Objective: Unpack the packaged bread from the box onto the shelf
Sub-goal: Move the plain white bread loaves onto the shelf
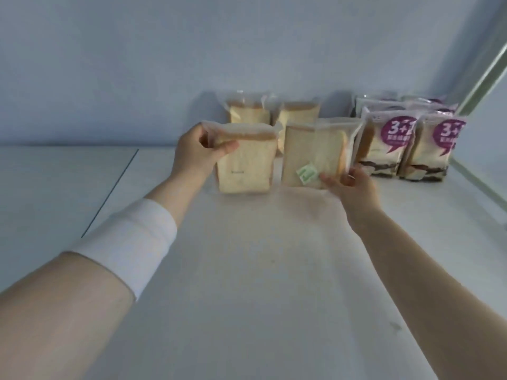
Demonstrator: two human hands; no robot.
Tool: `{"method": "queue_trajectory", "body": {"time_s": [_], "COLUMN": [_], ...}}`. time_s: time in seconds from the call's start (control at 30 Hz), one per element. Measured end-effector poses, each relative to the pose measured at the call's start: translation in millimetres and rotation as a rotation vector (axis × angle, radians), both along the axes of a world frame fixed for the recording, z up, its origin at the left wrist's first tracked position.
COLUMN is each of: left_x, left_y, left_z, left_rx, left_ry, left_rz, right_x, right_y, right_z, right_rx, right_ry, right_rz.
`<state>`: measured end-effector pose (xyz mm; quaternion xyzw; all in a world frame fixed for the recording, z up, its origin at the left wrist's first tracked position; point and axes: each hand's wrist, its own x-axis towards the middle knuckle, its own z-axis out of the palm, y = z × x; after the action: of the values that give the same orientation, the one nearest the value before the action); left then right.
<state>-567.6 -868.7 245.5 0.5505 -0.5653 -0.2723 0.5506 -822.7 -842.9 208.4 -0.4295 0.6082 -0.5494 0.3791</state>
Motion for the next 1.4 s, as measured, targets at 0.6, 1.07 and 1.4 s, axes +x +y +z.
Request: {"method": "queue_trajectory", "body": {"time_s": [0.6,1.07,1.4], "left_x": [-40,-60,-243], "left_y": [-104,117,313], "left_z": [-23,2,3], "left_rx": [-0.029,-0.147,-0.351], "left_ry": [0.127,-1.257,-1.370], "left_rz": [0.277,-0.212,-0.574], "right_x": [19,15,-121], "right_y": [-93,139,387], "right_z": [-10,14,7], "right_rx": [-0.013,0.172,0.472], "right_ry": [0.334,1.264,1.345], "right_rz": [-0.244,-0.045,-0.216]}}
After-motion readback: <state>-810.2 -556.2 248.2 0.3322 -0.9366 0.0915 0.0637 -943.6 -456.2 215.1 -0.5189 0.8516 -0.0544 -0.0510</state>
